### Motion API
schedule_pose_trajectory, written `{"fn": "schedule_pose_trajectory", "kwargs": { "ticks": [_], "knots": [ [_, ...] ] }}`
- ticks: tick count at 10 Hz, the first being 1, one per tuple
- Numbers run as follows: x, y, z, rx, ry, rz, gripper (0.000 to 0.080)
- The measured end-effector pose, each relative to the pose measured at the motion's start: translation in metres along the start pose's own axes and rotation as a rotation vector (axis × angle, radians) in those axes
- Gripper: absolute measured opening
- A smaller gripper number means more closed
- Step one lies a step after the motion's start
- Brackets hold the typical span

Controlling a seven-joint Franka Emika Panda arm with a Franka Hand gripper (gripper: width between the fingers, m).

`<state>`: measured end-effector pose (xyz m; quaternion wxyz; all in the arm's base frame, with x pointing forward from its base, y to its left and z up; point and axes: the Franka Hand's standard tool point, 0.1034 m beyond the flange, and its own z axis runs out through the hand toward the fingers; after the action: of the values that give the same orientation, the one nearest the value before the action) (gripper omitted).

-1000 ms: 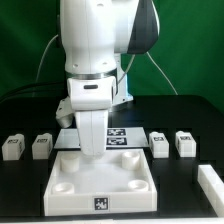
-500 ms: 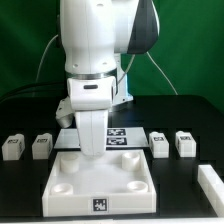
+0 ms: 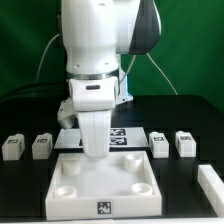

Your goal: Assemble one leg

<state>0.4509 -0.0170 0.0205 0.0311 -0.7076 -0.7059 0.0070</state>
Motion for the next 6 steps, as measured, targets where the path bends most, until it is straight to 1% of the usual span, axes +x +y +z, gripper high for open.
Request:
{"fn": "schedule_pose_trajectory", "kwargs": {
  "ticks": [1,3,4,5,6],
  "knots": [
    [0.015,0.013,-0.001,-0.015,0.012,-0.009,0.0057],
    [0.039,0.030,-0.005,-0.036,0.027,0.018,0.0057],
    [0.051,0.038,-0.008,-0.042,0.033,0.043,0.0057],
    [0.060,0.043,-0.008,-0.047,0.037,0.044,0.0057],
    [0.068,0.043,-0.007,-0.045,0.040,0.049,0.0057]
  ]
}}
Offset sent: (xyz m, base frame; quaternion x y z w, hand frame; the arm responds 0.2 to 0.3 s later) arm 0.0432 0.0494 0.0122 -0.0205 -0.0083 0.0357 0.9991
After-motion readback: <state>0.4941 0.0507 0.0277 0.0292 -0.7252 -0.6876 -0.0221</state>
